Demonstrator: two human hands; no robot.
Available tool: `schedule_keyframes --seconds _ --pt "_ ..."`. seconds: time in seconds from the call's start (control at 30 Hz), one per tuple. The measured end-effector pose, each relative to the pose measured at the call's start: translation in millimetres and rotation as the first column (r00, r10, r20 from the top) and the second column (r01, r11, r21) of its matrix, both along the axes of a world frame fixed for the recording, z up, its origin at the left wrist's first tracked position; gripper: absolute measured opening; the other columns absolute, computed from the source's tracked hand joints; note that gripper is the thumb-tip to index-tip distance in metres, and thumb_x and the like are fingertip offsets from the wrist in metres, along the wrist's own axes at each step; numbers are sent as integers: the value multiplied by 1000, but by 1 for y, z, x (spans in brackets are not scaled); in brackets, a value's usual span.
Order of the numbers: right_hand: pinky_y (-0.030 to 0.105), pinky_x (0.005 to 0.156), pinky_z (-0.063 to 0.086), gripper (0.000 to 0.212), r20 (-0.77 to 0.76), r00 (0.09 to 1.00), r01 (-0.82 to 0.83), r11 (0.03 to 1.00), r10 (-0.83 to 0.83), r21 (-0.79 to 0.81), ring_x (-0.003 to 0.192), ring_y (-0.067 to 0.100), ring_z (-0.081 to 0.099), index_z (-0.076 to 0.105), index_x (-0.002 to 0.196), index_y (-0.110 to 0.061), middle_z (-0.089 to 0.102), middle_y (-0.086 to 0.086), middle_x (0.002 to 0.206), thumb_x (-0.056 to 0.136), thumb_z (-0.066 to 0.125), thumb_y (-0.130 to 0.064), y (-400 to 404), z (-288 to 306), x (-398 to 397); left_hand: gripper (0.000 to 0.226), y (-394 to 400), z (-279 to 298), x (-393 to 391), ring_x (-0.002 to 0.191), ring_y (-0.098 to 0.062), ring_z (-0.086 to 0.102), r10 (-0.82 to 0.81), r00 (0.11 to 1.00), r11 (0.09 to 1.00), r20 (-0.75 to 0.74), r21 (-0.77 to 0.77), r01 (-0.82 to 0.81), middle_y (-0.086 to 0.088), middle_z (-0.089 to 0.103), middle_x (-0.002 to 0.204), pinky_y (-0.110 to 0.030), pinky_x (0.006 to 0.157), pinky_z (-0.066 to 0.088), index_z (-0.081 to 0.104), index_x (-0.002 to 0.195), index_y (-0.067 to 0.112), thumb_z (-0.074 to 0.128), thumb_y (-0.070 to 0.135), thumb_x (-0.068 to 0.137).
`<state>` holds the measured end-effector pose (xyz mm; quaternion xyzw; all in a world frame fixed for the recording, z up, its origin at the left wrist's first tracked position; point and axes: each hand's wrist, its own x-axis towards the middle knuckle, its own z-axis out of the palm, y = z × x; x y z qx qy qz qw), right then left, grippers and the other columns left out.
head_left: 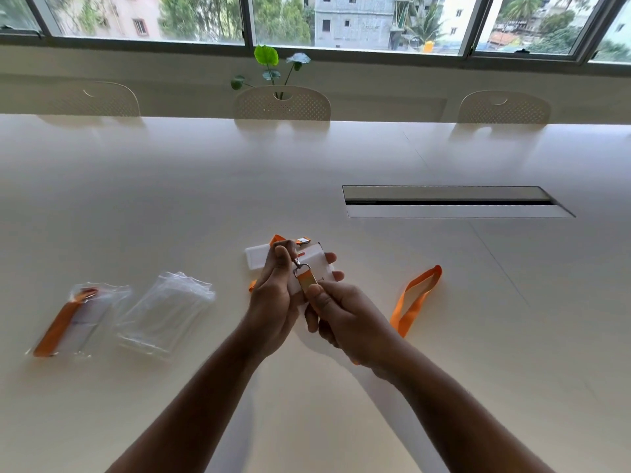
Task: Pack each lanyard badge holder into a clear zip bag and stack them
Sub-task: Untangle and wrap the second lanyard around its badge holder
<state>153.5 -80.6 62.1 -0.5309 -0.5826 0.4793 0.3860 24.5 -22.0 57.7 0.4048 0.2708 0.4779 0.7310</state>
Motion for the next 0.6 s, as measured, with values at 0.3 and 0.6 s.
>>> schedule_keyframes --seconds 0.3,0.6 --pt "27 49 33 41 -339 940 -45 972 -37 -229 47 14 42 62 90 -10 58 11 66 111 37 -35 -5 9 -1 20 10 -1 -9 119 -49 62 -124 987 985 106 137 109 -24 63 128 -50 91 56 43 103 24 50 5 100" --pt "16 46 34 40 -226 959 128 973 -170 -191 46 7 39 69 92 -3 44 4 56 110 41 -26 -11 2 -6 31 19 10 -16 116 -40 67 25 1000 982 -11 189 -23 -18 66 131 -49 86 58 37 99 27 38 -4 103"
